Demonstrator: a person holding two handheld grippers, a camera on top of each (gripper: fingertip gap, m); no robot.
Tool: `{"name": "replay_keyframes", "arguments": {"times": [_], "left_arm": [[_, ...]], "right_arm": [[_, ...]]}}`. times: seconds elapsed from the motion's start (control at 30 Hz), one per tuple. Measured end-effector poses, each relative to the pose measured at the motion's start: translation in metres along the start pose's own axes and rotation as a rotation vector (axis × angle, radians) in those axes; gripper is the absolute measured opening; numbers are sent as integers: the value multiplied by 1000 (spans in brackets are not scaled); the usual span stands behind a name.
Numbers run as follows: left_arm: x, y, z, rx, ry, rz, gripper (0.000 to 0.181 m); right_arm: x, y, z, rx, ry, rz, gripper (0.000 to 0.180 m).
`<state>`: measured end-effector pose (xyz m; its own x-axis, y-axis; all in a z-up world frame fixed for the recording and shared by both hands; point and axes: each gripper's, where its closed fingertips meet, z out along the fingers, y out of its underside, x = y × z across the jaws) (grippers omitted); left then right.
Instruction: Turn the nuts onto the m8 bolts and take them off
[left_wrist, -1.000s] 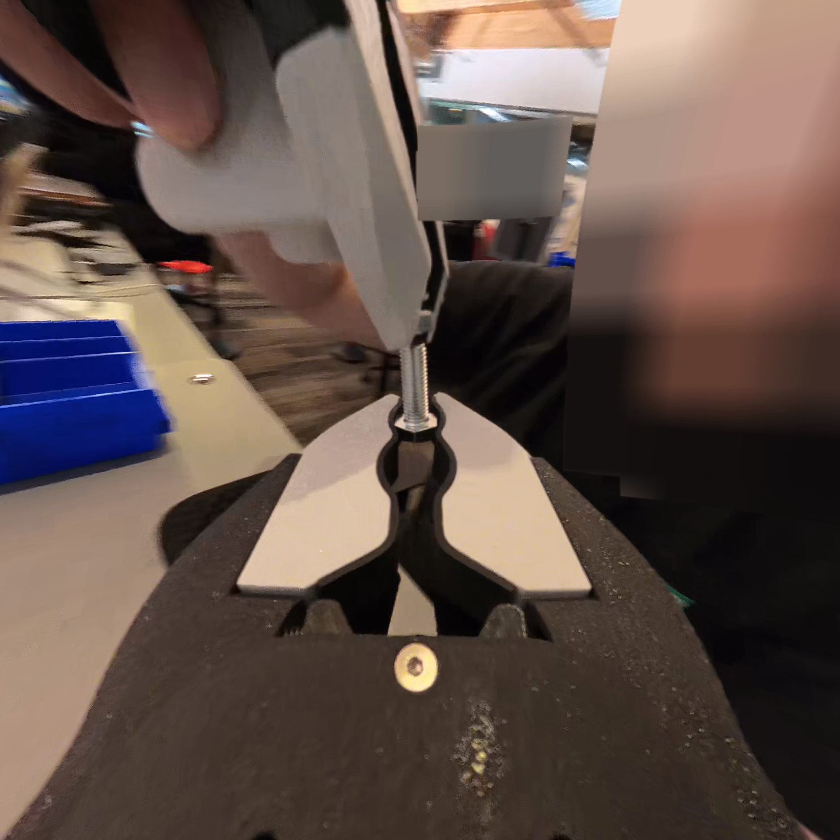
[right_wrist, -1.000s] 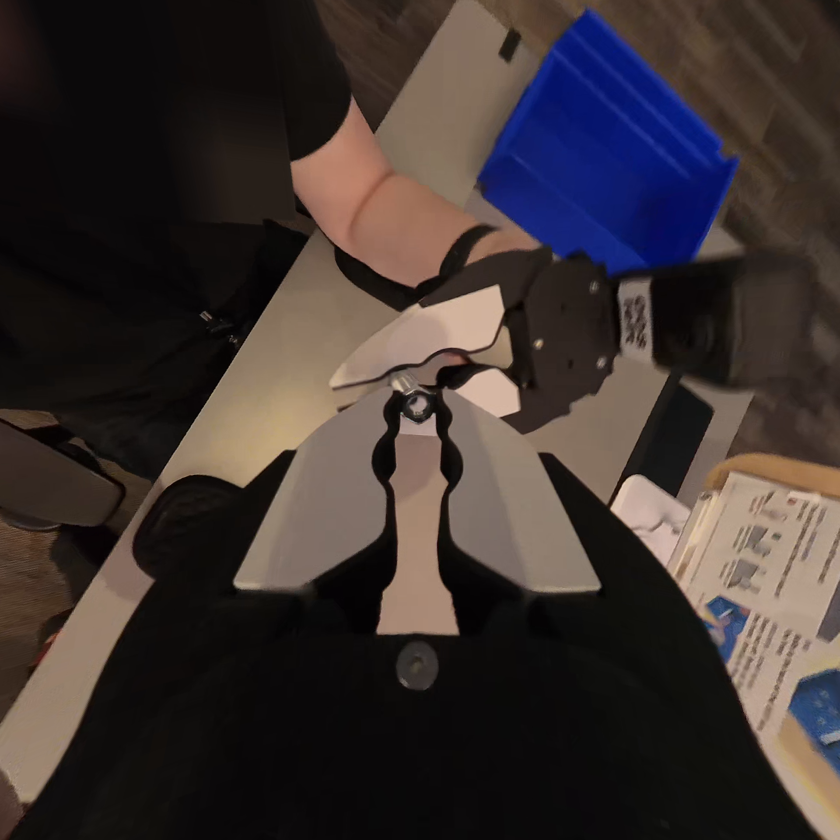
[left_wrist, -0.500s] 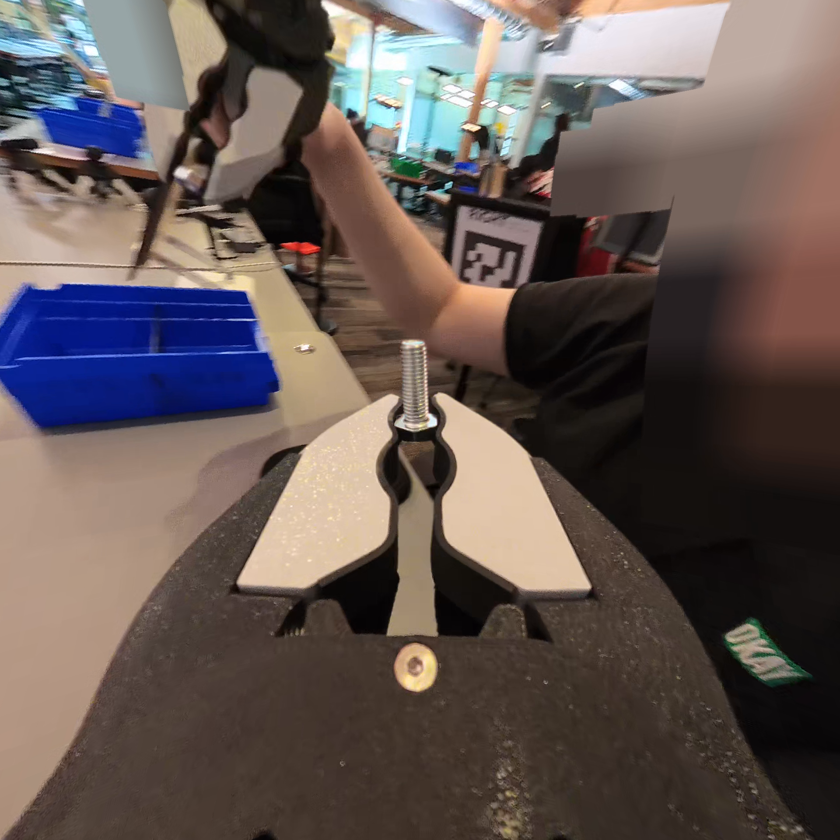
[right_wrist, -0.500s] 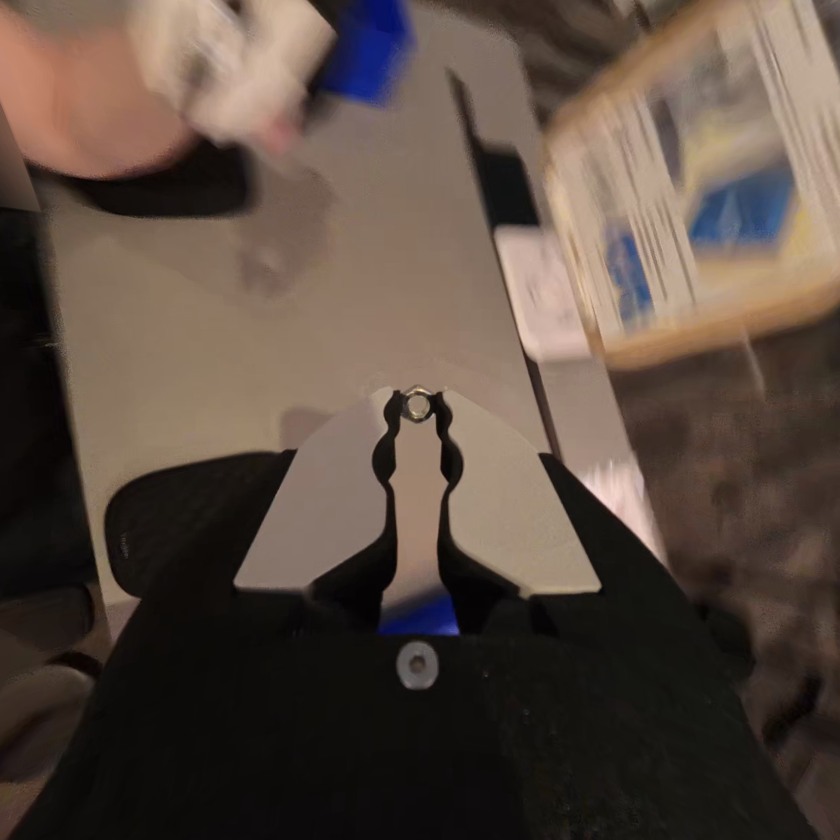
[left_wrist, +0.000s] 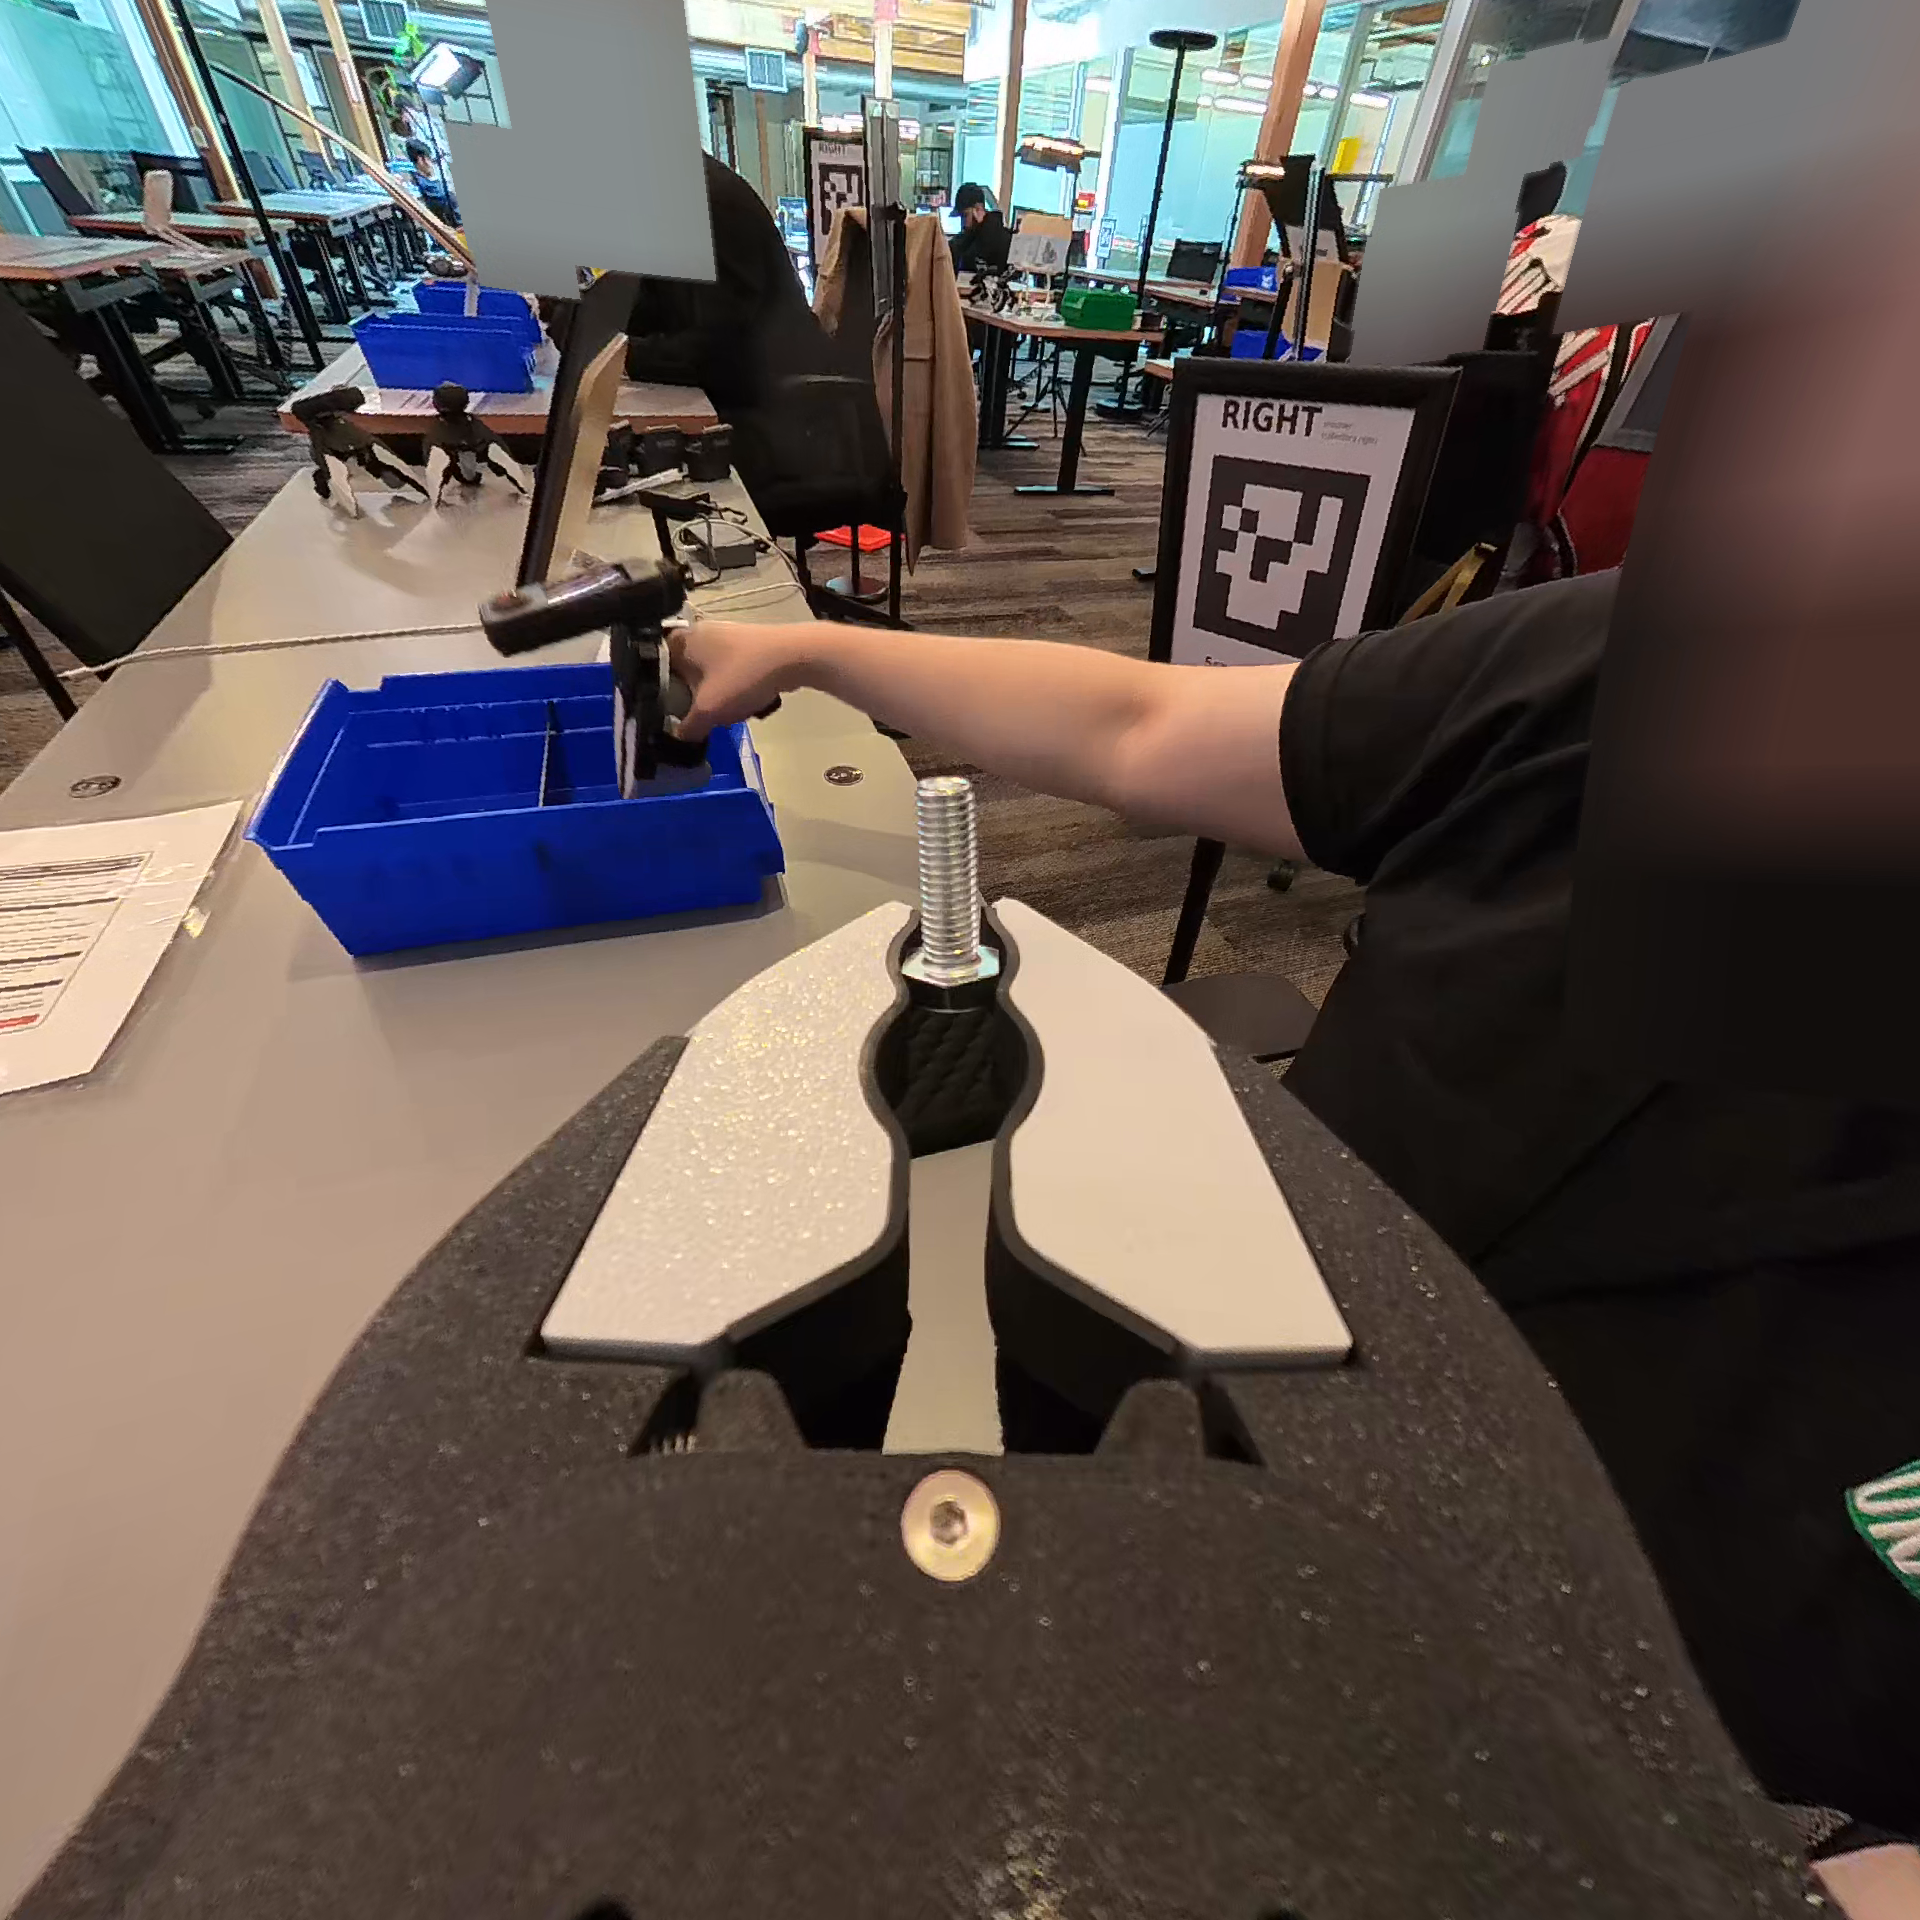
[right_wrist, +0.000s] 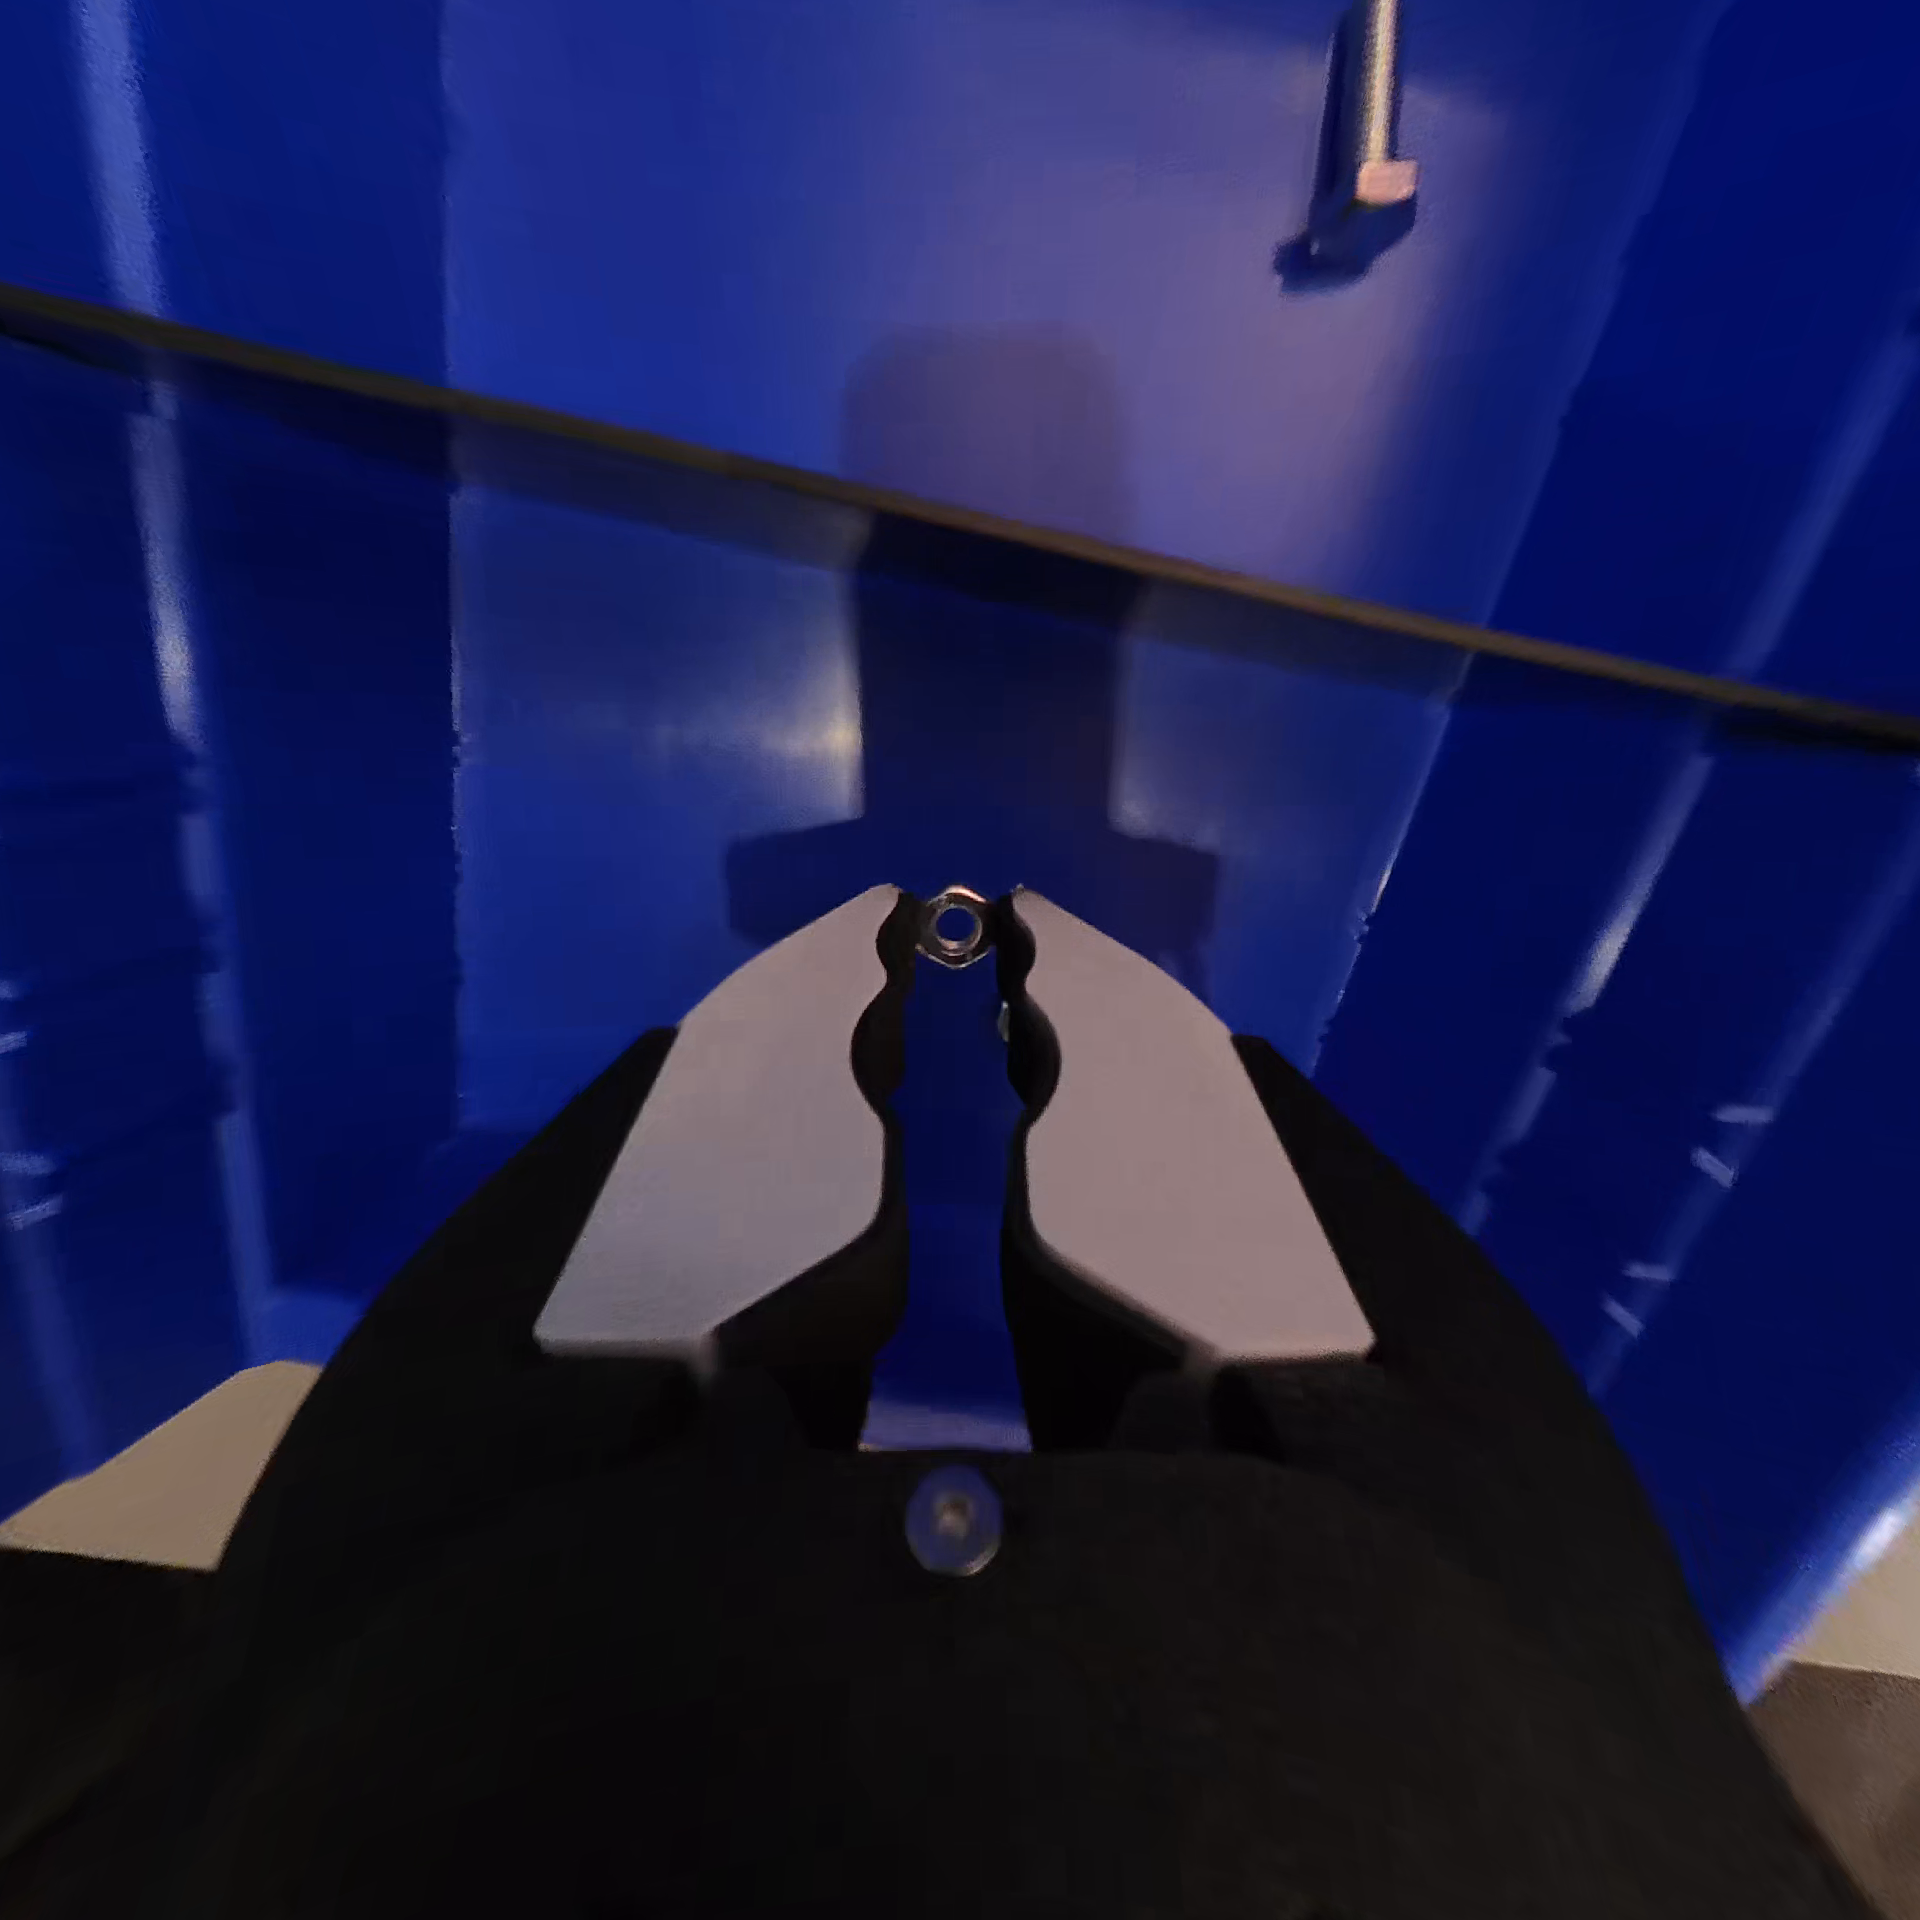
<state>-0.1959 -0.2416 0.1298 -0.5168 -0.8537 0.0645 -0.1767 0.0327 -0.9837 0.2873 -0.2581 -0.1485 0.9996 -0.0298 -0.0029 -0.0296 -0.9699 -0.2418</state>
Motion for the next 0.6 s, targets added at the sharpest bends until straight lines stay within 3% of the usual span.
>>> {"name": "replay_keyframes", "arguments": {"times": [0.23, 0.37, 0.5, 0.6], "left_arm": [[-1, -2, -3, 10, -10, 1, 10], [-2, -4, -5, 21, -19, 1, 10], [-7, -7, -4, 44, -41, 5, 10], [-21, -11, 0, 85, -94, 0, 10]], "right_arm": [[2, 3, 5, 0, -18, 17, 18], [4, -3, -14, 60, -6, 15, 24], [4, -29, -82, 239, 131, -2, 24], [-47, -76, -169, 551, 167, -112, 24]]}}
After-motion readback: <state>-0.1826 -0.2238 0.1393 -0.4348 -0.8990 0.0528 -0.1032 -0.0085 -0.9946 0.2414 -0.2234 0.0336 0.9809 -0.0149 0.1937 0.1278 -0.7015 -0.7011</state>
